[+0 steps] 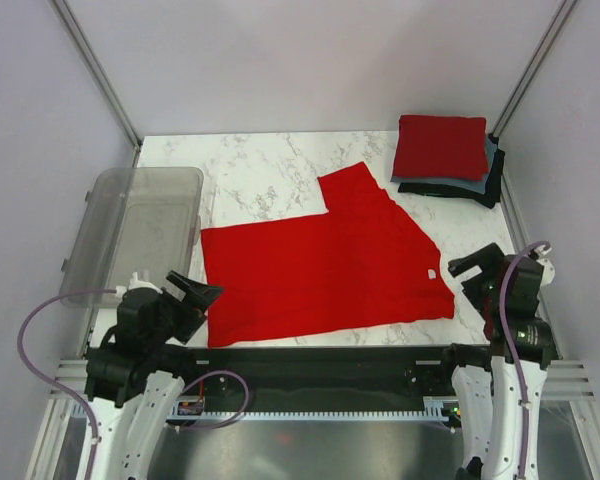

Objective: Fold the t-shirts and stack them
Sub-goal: Fold the tshirt

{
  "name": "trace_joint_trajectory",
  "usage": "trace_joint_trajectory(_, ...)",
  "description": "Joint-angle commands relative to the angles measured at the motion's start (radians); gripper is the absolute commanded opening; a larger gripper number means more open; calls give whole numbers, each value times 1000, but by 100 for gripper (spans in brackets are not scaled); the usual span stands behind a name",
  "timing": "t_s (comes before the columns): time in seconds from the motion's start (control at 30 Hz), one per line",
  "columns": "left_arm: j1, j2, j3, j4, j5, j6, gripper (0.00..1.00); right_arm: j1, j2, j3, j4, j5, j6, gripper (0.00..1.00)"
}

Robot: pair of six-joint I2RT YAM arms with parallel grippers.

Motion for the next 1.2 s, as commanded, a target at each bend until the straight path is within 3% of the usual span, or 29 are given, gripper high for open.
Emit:
trace_joint_trajectory(0.0, -1, 59, 134, 37, -28, 42, 100, -3, 37, 96, 147, -172, -73, 95)
trace_joint_trajectory(0.13, -1, 385, 300, 73, -33, 256, 100, 4, 291, 241, 192, -277, -185, 93)
trace_joint_trajectory(0.2, -1, 463, 347, 91, -51, 356, 100, 52, 370, 292, 238, -276, -211, 92)
trace_joint_trajectory(0.27, -1, 525, 337, 175, -42, 406, 100, 194, 511, 387, 262, -183, -248, 92)
trace_joint_trajectory(0.33, -2, 561, 285, 244, -28, 419, 100, 327, 691, 503, 267, -43, -278, 93)
trace_joint_trajectory(0.4, -2, 663, 251, 331, -17, 434, 100, 435, 822, 618, 273, -23, -334, 94)
trace_joint_trajectory(0.53, -2, 904, 292, 413, -28, 465, 100, 492, 1169, 810, 276, 63, -412, 94)
trace_joint_trajectory(0.67, -1, 1127, 375, 462, -158, 472, 100, 541, 1405, 1013, 267, 121, -478, 95)
trace_joint_trajectory(0.83, 30, 1394, 536, 427, -224, 465, 100, 552, 1686, 1272, 262, 170, -541, 96)
trace_joint_trajectory(1.0, 114, 1458, 530, 433, -260, 433, 100, 543, 1930, 1560, 212, 209, -561, 97)
trace_joint_trajectory(1.17, 145, 1442, 481, 481, -245, 442, 100, 520, 2075, 1663, 290, 209, -572, 95)
